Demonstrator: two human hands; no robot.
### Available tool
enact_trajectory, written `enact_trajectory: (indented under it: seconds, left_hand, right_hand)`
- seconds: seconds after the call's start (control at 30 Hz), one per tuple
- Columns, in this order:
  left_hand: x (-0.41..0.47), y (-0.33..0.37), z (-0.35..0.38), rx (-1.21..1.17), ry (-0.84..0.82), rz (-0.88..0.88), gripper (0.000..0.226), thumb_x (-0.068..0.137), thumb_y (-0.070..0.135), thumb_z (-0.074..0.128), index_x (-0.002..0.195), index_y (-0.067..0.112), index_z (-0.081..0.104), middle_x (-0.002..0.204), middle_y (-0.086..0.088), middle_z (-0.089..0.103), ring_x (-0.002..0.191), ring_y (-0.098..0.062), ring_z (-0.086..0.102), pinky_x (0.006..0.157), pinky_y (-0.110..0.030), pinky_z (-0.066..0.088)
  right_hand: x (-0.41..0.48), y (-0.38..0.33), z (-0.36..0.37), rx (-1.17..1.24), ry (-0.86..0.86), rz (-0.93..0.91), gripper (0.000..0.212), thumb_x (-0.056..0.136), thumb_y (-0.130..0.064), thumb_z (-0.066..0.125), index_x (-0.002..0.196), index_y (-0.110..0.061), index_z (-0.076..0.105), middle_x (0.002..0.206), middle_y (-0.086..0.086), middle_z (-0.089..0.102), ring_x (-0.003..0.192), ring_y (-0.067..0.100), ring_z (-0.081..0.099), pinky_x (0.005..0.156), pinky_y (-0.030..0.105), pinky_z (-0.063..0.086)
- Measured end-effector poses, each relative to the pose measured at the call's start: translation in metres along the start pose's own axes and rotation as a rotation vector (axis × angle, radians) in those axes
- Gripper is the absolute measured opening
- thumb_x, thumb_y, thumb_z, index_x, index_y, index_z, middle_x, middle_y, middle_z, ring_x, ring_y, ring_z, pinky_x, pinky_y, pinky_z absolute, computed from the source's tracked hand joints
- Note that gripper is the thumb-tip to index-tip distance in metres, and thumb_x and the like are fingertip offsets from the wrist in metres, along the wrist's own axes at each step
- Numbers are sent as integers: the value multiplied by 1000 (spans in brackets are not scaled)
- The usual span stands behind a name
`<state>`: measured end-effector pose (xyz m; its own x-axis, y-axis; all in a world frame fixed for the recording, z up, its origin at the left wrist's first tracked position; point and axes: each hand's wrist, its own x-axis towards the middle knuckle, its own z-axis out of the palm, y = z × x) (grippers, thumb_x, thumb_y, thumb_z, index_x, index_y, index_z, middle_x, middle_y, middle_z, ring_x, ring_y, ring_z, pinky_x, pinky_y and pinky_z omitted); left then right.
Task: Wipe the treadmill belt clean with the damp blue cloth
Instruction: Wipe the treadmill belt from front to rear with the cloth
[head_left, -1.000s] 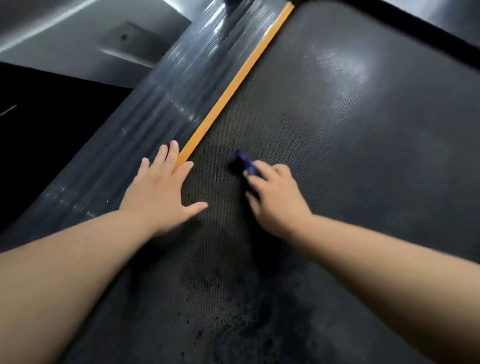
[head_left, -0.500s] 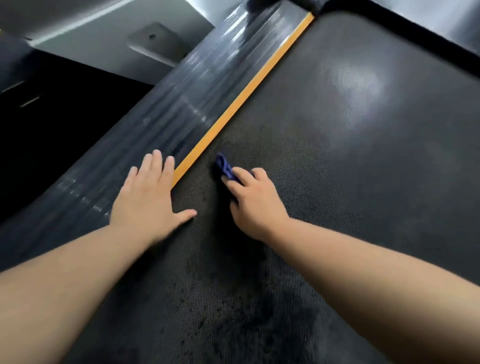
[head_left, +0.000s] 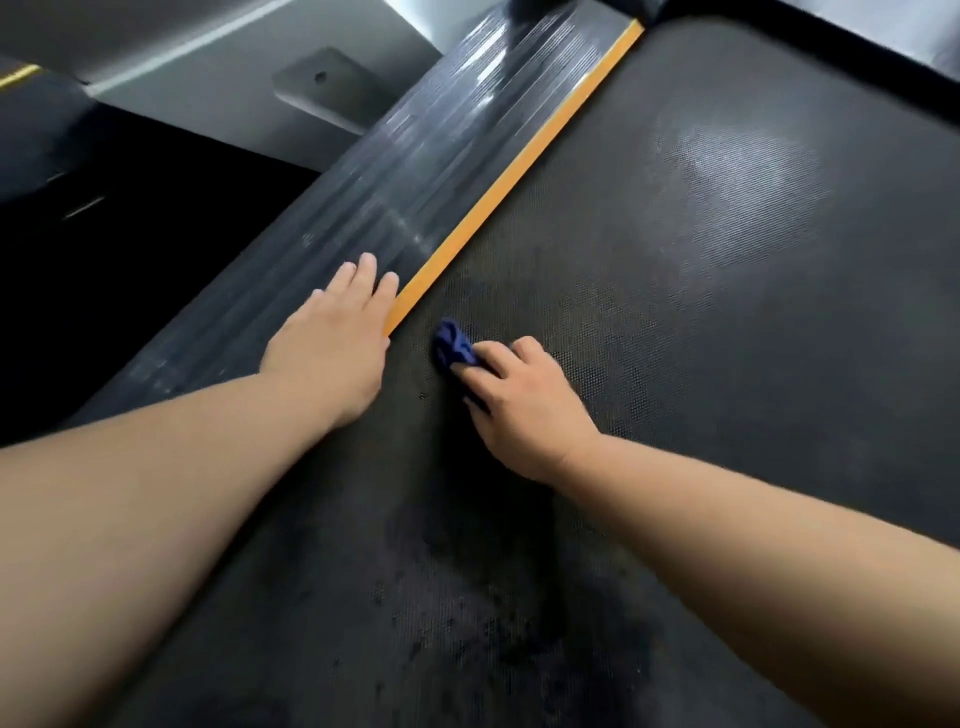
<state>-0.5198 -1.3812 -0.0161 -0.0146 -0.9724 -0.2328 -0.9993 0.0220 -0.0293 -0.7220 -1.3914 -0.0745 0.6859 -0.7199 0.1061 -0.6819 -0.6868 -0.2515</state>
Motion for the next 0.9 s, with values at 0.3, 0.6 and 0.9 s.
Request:
enact_trajectory:
  seconds: [0.3,0.6,0.9]
  left_hand:
    - [35,9,-17,54,-111,-3,71,96,17,51,151,19,6,159,-3,0,142,-24,21,92,-39,45]
    - [42,3,-17,129,-188,72,70,99,21,44,151,18,-4,159,-1,-9,146,-26,10,89,-33,45]
    - [45,4,-22,149,-223,73,69,100,27,42,151,21,-5,159,2,-11,146,-22,9,89,-32,44]
  right_hand:
    - [46,25,-20,-121,21,511,55,80,-42,50,128,-14,48,137,9,38,116,34,35,92,42,35]
    - [75,71,-30,105,112,430,55,89,-6,46,141,-19,38,146,7,36,113,34,39,101,44,36]
    - [114,29,-32,151,-79,552,50,81,-21,55,127,-13,38,128,8,41,109,33,38,94,40,36]
